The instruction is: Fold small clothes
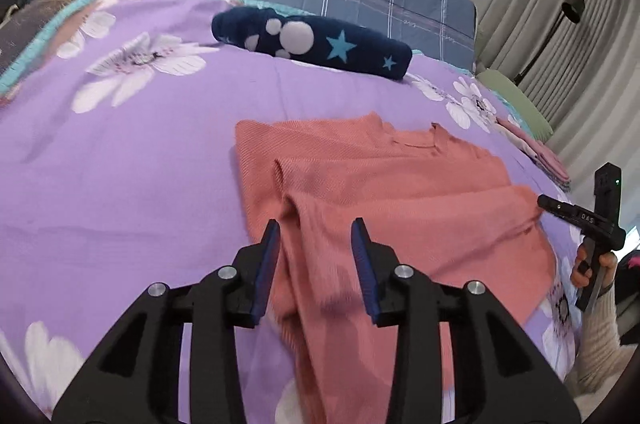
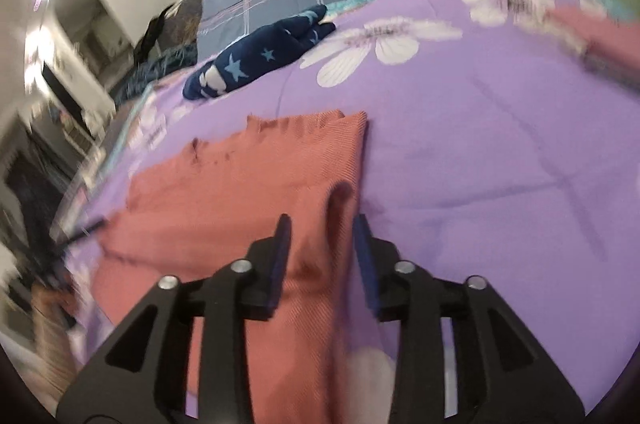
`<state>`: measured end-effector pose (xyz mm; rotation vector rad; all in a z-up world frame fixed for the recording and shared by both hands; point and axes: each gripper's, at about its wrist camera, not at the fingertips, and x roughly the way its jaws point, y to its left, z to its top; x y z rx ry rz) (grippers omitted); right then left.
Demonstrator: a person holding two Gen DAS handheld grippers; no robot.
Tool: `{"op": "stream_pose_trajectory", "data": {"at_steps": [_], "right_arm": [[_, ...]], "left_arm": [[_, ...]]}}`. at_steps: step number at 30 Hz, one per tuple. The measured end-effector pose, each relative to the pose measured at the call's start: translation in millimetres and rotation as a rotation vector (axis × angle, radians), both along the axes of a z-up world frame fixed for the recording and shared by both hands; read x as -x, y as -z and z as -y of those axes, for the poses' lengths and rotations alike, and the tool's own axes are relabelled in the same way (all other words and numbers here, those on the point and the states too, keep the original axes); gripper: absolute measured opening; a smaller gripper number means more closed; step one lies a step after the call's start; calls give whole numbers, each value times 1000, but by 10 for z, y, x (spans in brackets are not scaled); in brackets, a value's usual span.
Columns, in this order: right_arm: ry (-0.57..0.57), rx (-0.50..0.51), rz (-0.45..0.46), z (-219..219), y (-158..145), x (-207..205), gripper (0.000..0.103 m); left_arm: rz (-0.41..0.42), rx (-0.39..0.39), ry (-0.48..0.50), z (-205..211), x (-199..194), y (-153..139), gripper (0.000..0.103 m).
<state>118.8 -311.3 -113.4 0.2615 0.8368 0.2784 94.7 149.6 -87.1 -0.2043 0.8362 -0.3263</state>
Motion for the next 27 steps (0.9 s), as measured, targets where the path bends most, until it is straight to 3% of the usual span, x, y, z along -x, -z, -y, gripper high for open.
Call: {"op": "stream_pose_trajectory", "data": {"at_steps": [3,5,6,10,11,15,19,22,25,27], "right_arm": [[-77,199,60,-121,-48,229,56],[-135,301,79,-225,-8,319,63],[-176,374,85,-322,45,352,66],[-236,560,79,-590,257,261,66],[-238,577,95,-624,269,210,66],[-140,534,160,-594,94,-190,66],[-14,328,89,-264,-29,-619,66],[41,202,48,-6,-20,-704,65],[37,121,33,130,39,-707,51],[24,62,13,167,77,-739,31]], "left_arm": [[-1,-90,14,60,150,-10,40],[-4,-190,57,198,244,37,53],[-4,-224,76,249,267,66,60],[5,-508,117,579,109,288,61],[11,-523,113,595,42,296,62],[86,-521,18,505,-499,86,65],[79,-358,-116,153,-890,-112,68],[78,-283,-122,4,-899,-143,71],[52,-210,-81,-33,-879,-61,73],[26,-185,-56,8,-905,10,73]]}}
